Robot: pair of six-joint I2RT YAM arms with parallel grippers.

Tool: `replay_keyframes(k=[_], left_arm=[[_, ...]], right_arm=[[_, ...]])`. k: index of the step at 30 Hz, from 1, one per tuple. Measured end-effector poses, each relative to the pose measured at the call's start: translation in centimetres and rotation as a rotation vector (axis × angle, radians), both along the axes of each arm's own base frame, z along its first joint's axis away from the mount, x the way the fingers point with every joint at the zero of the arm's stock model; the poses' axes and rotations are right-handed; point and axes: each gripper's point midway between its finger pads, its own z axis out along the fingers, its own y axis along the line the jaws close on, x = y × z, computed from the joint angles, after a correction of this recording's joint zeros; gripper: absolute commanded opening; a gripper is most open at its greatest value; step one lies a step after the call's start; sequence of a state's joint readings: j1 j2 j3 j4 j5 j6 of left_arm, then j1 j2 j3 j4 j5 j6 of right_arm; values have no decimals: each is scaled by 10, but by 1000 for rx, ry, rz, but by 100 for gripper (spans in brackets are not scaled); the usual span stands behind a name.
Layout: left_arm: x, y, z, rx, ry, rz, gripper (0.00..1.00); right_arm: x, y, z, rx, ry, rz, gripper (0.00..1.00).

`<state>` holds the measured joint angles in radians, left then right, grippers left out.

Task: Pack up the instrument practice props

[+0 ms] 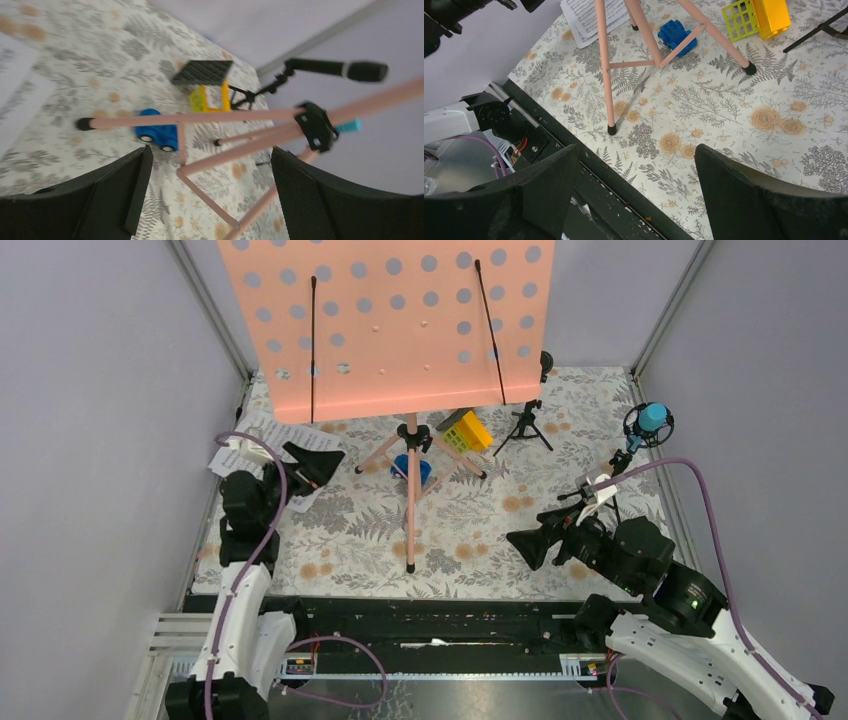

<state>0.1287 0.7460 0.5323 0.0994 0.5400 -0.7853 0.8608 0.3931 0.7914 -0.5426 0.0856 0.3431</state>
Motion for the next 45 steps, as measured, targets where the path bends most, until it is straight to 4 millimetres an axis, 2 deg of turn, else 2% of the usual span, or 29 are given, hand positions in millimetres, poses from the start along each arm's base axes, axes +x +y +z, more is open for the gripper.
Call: replay_keyframes(k=[4, 8, 15, 19, 23, 26, 30, 33, 41, 45], left_arm=[[-21, -38, 3, -32, -159, -144, 95], [-48, -61, 13, -28, -353, -261, 96], [-90, -76, 66, 61, -736, -376, 96], [-102, -81, 82, 121, -890, -394, 95], [-101, -91, 86, 143, -981, -421, 94], [-95, -103, 78, 146, -983, -452, 94], [-88, -130, 63, 157, -964, -509, 95], [-87, -141, 59, 174, -976, -510, 96], [-66, -144, 84, 196, -1010, -410, 95], [-56, -143, 94, 198, -994, -376, 96]], right_arm=[[0, 3, -6, 11, 22, 1, 93], [-2, 6, -9, 22, 37, 13, 93], [-4, 5, -13, 39, 41, 12, 94], [-4, 5, -12, 47, 38, 12, 94], [-5, 5, -13, 49, 36, 12, 95], [-5, 5, -13, 48, 37, 12, 95], [-5, 4, -13, 50, 35, 11, 95], [-5, 3, -11, 55, 30, 11, 95], [-5, 2, -10, 59, 25, 2, 96], [7, -10, -5, 78, 50, -117, 100]])
